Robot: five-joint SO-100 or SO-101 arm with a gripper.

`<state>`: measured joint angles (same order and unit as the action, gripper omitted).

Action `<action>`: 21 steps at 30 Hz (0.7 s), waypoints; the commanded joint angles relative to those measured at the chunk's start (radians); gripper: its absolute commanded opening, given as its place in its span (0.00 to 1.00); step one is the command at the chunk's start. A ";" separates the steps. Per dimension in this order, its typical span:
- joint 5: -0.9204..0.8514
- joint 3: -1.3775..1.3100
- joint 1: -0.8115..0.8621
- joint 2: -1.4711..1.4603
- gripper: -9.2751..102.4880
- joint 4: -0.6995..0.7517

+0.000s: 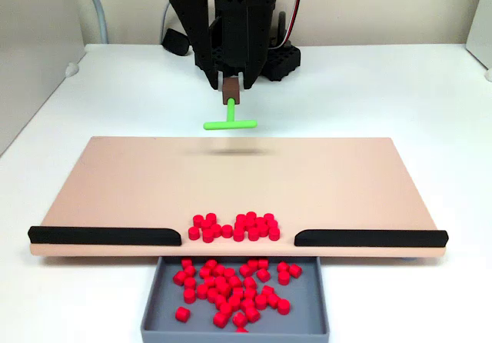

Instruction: Push granules from bottom to the grey container

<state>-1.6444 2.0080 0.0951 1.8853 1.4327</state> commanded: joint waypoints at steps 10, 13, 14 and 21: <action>0.028 -0.075 -0.017 -0.103 0.08 -0.089; 0.054 -0.075 -0.020 -0.130 0.08 -0.127; 0.058 -0.074 -0.021 -0.141 0.08 -0.141; 0.067 -0.072 -0.032 -0.192 0.08 -0.164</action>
<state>-1.5861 1.9742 0.0690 1.6874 1.2717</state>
